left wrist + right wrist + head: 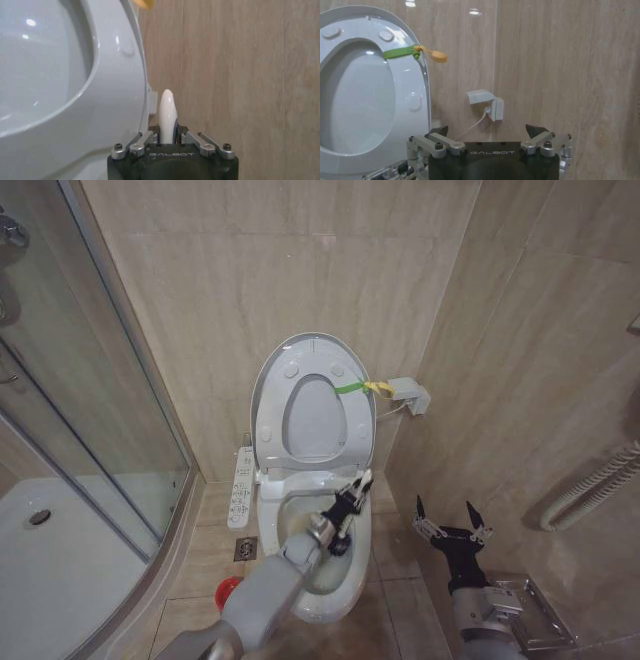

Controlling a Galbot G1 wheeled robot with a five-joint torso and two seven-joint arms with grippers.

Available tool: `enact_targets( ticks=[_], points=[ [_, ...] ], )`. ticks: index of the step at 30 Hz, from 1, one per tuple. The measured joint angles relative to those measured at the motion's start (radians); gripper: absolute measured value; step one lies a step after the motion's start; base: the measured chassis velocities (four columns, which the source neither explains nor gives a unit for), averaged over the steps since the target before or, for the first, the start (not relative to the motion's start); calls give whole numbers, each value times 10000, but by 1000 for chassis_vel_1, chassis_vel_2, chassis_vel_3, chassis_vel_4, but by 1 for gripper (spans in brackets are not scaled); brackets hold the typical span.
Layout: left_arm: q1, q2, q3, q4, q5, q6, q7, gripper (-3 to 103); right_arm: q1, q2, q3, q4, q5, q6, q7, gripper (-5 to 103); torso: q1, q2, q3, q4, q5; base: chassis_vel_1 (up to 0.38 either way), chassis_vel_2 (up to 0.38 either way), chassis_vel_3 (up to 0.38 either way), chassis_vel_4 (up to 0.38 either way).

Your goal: Open the toilet lid, clean the toilet bowl with a toilet brush, close the toilet lid, and flush.

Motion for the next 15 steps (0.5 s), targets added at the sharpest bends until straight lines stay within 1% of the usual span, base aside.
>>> enact_targets(
  ticks=[4,6,8,11,15],
  points=[
    [428,18,-21,-86,351,-146,-59,21,0,0,0,0,0,0,0,100,0,0,0,3,0,0,0,0,0],
    [465,24,-22,-73,372,-155,-58,21,0,0,0,0,0,0,0,100,0,0,0,3,0,0,0,0,0],
    [818,116,-187,122,600,-241,-8,21,0,0,0,0,0,0,0,100,0,0,0,3,0,0,0,0,0],
    [956,200,-350,207,742,-269,10,21,0,0,0,0,0,0,0,100,0,0,0,2,0,0,0,0,0],
    [1220,444,-789,139,1008,-313,-14,21,0,0,0,0,0,0,0,100,0,0,-1,2,-1,0,0,0,0]
  ],
)
